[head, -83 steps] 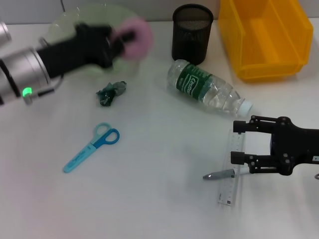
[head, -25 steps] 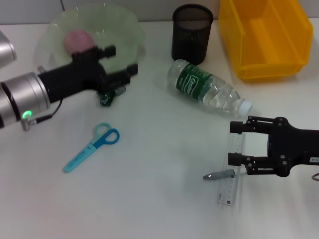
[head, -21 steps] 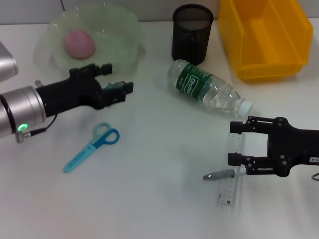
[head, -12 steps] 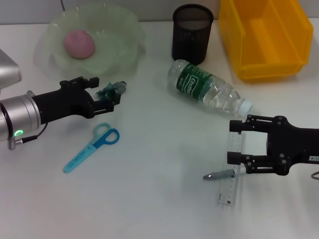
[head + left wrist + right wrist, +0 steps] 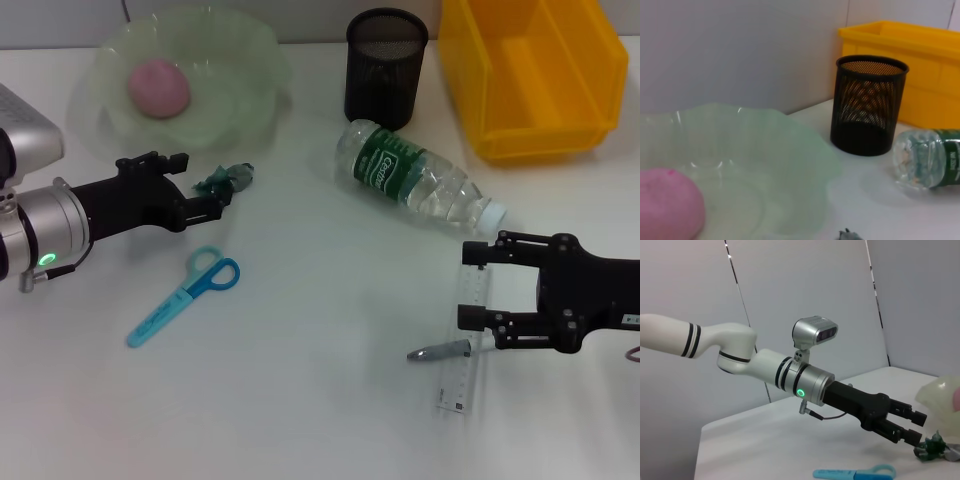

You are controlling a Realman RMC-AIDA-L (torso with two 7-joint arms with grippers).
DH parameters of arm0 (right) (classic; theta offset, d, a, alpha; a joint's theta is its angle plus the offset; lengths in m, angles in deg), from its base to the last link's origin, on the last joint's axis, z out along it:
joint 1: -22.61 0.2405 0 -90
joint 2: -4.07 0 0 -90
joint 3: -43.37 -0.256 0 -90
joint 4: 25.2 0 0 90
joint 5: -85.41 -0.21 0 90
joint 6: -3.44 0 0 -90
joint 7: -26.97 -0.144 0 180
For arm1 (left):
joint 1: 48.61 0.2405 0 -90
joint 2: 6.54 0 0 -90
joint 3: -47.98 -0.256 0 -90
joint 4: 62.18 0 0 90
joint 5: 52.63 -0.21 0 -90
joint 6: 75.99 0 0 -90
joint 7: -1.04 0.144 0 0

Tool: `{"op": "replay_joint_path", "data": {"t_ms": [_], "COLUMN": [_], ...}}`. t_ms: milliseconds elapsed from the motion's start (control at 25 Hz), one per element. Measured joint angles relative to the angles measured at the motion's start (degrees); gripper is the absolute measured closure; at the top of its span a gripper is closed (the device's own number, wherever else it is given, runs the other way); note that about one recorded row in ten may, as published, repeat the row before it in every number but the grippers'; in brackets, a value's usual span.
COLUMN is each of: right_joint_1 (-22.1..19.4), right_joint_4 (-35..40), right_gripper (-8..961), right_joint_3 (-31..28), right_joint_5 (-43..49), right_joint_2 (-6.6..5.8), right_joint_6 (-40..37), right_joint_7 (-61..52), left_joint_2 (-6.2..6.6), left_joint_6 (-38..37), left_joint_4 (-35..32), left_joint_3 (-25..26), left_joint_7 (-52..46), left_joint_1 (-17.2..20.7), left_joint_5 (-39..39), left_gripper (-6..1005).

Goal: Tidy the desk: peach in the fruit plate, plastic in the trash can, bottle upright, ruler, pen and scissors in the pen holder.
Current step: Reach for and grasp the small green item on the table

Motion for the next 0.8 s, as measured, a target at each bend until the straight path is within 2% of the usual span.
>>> {"op": "replay_joint_path", "data": {"t_ms": [800], "right_joint_1": [-0.5], "right_joint_4": [0.1], "right_gripper": [185], "right_joint_3": [0.3], "right_joint_5": [0.0], "right_joint_2": [0.27], "right_joint_6": [-0.2], "right_joint_7": [-0.1], "left_joint_2": [-0.21], "left_joint_6": [4.9], "left_joint_4": [3.3], "left_joint_3": [-2.8], "left_joint_7": [1.0], "left_joint_1": [-3.1], "left_joint_5": [-1.2], "left_gripper": [184]}}
